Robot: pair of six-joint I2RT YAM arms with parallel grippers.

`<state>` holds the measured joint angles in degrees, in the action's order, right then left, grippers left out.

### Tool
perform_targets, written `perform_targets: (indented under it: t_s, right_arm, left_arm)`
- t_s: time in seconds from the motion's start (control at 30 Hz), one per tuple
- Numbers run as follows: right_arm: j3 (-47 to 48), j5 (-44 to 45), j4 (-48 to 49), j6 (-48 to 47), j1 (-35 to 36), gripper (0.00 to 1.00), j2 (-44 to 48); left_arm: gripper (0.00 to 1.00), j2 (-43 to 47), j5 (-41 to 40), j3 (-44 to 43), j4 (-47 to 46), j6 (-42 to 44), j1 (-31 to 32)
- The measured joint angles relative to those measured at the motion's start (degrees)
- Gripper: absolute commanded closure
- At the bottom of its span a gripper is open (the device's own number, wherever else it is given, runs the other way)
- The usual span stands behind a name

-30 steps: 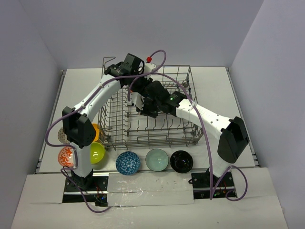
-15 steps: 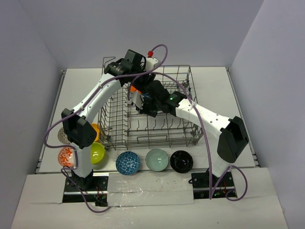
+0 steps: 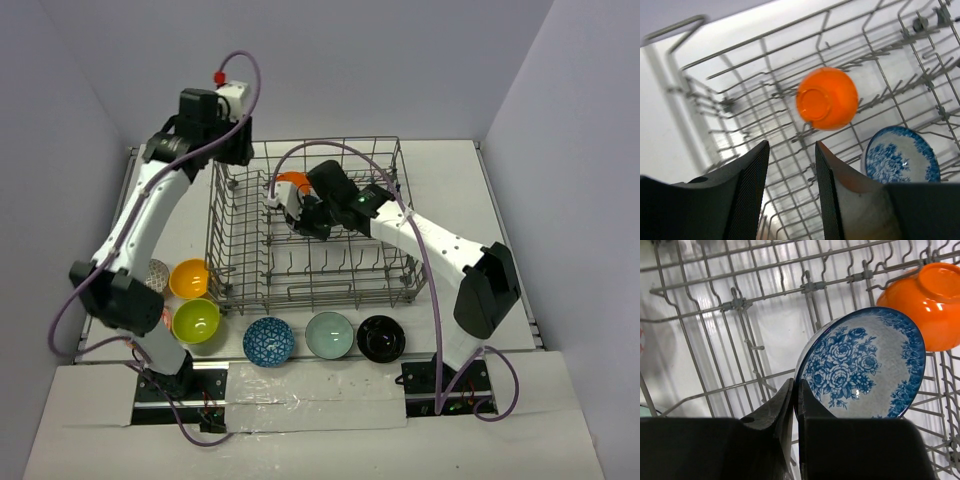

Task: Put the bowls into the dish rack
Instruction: Pass from the left arm to the right, then insert the bowl into the dish rack.

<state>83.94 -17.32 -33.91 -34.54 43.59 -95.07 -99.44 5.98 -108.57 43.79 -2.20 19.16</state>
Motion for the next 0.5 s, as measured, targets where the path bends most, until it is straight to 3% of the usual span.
perform_targets:
  t_s: [0.27,0.5]
  right_arm:
    - [8.8,-3.3,-1.8,5.3,-3.8,1.0,-2.5]
    - [15.8,-7.6,-1.3,13.6,-7.9,1.0,-4.0]
  left_arm:
    - [0.51,22.6,-4.0,18.4,-5.3,-0.5,-5.5]
    - [0.49,33.2,-4.9,27.3,-7.6,-0.5,-11.7]
